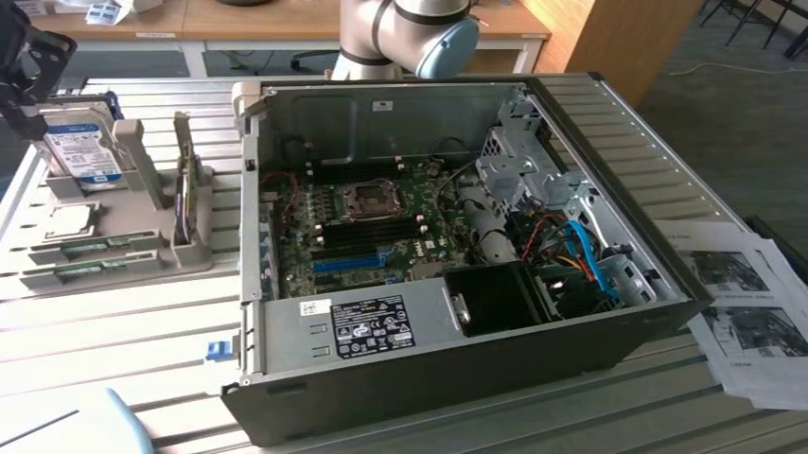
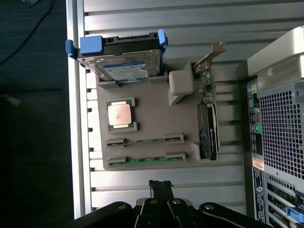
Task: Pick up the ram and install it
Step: 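Reach for the ram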
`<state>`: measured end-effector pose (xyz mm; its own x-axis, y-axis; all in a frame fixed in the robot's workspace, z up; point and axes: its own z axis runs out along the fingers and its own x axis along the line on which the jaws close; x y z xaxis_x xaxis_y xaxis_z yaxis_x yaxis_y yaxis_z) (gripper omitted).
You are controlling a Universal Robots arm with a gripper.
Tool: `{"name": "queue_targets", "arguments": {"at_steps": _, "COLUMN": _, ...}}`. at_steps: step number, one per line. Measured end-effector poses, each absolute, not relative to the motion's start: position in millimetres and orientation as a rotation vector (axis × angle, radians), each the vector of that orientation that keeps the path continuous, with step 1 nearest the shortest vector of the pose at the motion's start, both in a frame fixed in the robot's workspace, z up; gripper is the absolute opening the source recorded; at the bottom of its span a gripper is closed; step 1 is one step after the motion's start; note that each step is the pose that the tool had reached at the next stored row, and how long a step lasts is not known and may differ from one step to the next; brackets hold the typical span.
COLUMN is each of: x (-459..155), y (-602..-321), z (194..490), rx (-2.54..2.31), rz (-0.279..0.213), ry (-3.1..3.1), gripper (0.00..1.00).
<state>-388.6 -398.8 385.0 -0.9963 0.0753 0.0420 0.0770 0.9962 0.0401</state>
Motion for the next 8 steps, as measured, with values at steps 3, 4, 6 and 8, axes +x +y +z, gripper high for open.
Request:
{"name": "queue_targets", "arguments": {"at_steps": 3, "x": -393.4, "y": -398.8, "z": 384.8, "rx": -0.118, "rz": -0.064, "ry": -3.094, "gripper": 0.09}}
{"name": "queue_targets", "arguments": {"at_steps": 4, "x": -394.4, "y": -398.8, "z": 384.7, "rx": -0.118, "rz": -0.064, "ry": -3.093, "gripper": 0.09}}
{"name": "queue_targets", "arguments": {"at_steps": 6, "x": -394.8, "y": -398.9, "z": 384.7, "rx": -0.118, "rz": -0.064, "ry": -3.091, "gripper": 0.09}}
{"name": "queue_targets", "arguments": {"at_steps": 8, "x": -394.9, "y": -398.9, "z": 384.6, "rx": -0.118, "rz": -0.064, "ry": -3.091, "gripper": 0.09}}
